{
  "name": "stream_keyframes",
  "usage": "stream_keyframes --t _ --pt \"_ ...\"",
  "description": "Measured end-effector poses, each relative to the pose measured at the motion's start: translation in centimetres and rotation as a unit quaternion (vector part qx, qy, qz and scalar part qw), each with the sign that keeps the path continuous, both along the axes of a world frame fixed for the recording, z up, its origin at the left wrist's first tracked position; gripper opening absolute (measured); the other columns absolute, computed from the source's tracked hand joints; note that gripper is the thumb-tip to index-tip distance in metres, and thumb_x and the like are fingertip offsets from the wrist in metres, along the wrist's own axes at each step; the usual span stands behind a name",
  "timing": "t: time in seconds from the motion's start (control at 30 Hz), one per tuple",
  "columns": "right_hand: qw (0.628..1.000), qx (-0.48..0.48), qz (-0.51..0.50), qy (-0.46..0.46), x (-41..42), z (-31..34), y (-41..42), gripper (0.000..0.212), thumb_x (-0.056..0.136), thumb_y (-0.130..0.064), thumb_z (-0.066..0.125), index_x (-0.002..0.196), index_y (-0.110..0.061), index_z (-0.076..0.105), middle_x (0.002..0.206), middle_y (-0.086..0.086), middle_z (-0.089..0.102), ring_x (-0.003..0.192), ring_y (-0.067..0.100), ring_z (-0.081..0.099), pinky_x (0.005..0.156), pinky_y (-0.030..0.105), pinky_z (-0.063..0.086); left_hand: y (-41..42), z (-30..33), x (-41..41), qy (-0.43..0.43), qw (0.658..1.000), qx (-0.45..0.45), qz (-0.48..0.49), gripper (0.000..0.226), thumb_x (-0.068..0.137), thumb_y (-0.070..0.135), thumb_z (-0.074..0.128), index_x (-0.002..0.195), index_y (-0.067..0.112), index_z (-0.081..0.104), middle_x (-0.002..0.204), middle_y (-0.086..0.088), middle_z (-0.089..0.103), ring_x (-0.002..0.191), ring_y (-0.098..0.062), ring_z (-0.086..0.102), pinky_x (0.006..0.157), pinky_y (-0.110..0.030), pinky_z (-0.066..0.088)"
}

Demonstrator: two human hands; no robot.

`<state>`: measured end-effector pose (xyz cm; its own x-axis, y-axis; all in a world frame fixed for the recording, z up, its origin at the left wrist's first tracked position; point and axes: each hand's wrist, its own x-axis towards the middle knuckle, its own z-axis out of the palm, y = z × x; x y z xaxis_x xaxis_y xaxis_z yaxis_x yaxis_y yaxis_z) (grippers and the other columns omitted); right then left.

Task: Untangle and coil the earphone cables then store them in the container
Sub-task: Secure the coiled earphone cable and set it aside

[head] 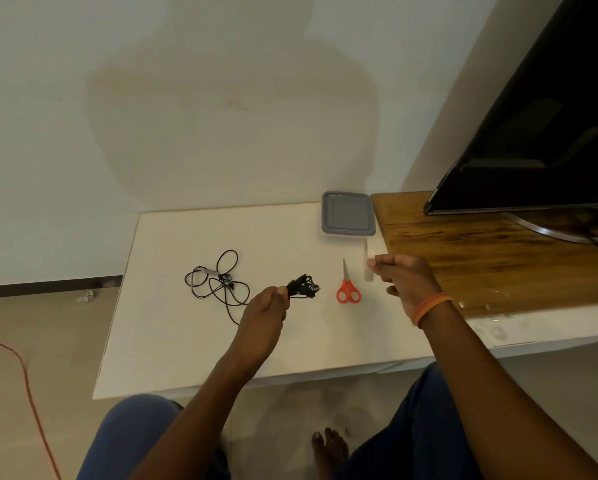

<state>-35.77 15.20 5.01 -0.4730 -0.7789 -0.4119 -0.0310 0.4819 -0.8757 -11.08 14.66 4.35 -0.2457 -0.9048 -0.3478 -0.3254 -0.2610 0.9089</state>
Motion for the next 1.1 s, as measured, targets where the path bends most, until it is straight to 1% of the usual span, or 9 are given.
stream_keyframes --t 0.07,0.17,0.33,0.4,0.53,0.7,0.93,1.03,1.1 --pt "0.992 -0.001 -0.023 -0.125 1.5 1.6 0.6 0.011 0.085 -0.018 0.072 0.095 -0.012 0.071 0.087 0.000 0.066 0.079 0.014 0.053 0.067 0.029 0.044 0.2 1.0 -0.1 0.056 0.997 0.015 0.058 0.035 0.105 0.029 0.036 0.076 0.013 0.049 0.057 0.006 0.040 0.056 -0.014 0.036 0.055 -0.025 0.032" --pt "0.958 0.012 -0.042 -0.283 4.4 3.2 1.4 0.008 0.084 -0.019 0.070 0.091 -0.014 0.070 0.081 0.001 0.069 0.072 0.013 0.056 0.061 0.026 0.046 0.5 2.4 0.0 0.113 0.980 0.020 0.161 0.034 0.106 0.026 0.036 0.079 0.013 0.053 0.047 0.011 0.047 0.059 -0.016 0.048 0.066 -0.031 0.043" --pt "0.915 0.048 -0.037 -0.399 9.5 6.0 2.8 0.007 0.083 -0.025 0.070 0.083 -0.018 0.070 0.072 -0.001 0.072 0.062 0.010 0.063 0.074 0.031 0.046 3.1 4.3 0.1 0.154 0.947 -0.023 0.281 0.032 0.107 0.030 0.031 0.090 0.015 0.053 0.062 0.016 0.067 0.089 -0.024 0.067 0.083 -0.033 0.051" --pt "0.905 0.049 -0.035 -0.421 11.4 7.1 3.4 0.009 0.082 -0.025 0.071 0.085 -0.017 0.070 0.077 0.001 0.072 0.065 0.011 0.066 0.078 0.033 0.047 4.1 5.1 -0.1 0.149 0.940 -0.060 0.301 0.031 0.107 0.030 0.029 0.097 0.013 0.053 0.064 0.021 0.066 0.088 -0.019 0.068 0.078 -0.027 0.051" --pt "0.887 0.052 -0.043 -0.458 14.0 8.8 4.4 0.021 0.076 -0.025 0.074 0.092 -0.012 0.069 0.079 0.002 0.071 0.065 0.011 0.069 0.075 0.031 0.050 5.6 7.0 -0.3 0.142 0.925 -0.136 0.325 0.032 0.107 0.024 0.030 0.087 0.009 0.050 0.070 0.004 0.050 0.058 0.001 0.054 0.056 -0.015 0.044" --pt "0.883 0.069 -0.004 -0.464 15.6 10.4 6.1 0.037 0.066 -0.028 0.076 0.098 -0.013 0.067 0.081 0.002 0.070 0.069 0.013 0.068 0.063 0.030 0.047 6.2 8.2 1.4 0.164 0.921 -0.146 0.322 0.033 0.106 0.030 0.031 0.084 0.017 0.050 0.067 0.001 0.044 0.051 -0.013 0.053 0.051 -0.035 0.051" --pt "0.904 0.037 0.054 -0.423 16.4 11.8 7.4 0.024 0.079 -0.032 0.068 0.086 -0.009 0.069 0.085 0.008 0.073 0.073 0.017 0.071 0.066 0.031 0.052 6.3 9.3 2.9 0.192 0.913 -0.134 0.334 0.032 0.106 0.031 0.031 0.088 0.012 0.050 0.063 0.010 0.046 0.046 0.001 0.046 0.039 -0.017 0.039" --pt "0.947 0.014 0.076 -0.311 16.0 12.0 7.9 0.033 0.090 -0.037 0.060 0.089 -0.007 0.072 0.090 0.011 0.075 0.078 0.023 0.072 0.066 0.034 0.052 6.2 9.3 3.3 0.222 0.910 -0.105 0.334 0.032 0.106 0.034 0.033 0.090 0.013 0.050 0.060 0.013 0.046 0.049 -0.003 0.045 0.041 -0.021 0.041" --pt "0.985 -0.066 0.063 -0.147 15.8 11.4 8.3 0.023 0.091 -0.028 0.063 0.091 -0.006 0.072 0.086 0.008 0.075 0.080 0.024 0.071 0.063 0.032 0.055 6.1 9.4 3.5 0.270 0.900 -0.068 0.336 0.032 0.106 0.034 0.033 0.087 0.014 0.049 0.060 0.009 0.043 0.047 -0.008 0.040 0.042 -0.024 0.039"
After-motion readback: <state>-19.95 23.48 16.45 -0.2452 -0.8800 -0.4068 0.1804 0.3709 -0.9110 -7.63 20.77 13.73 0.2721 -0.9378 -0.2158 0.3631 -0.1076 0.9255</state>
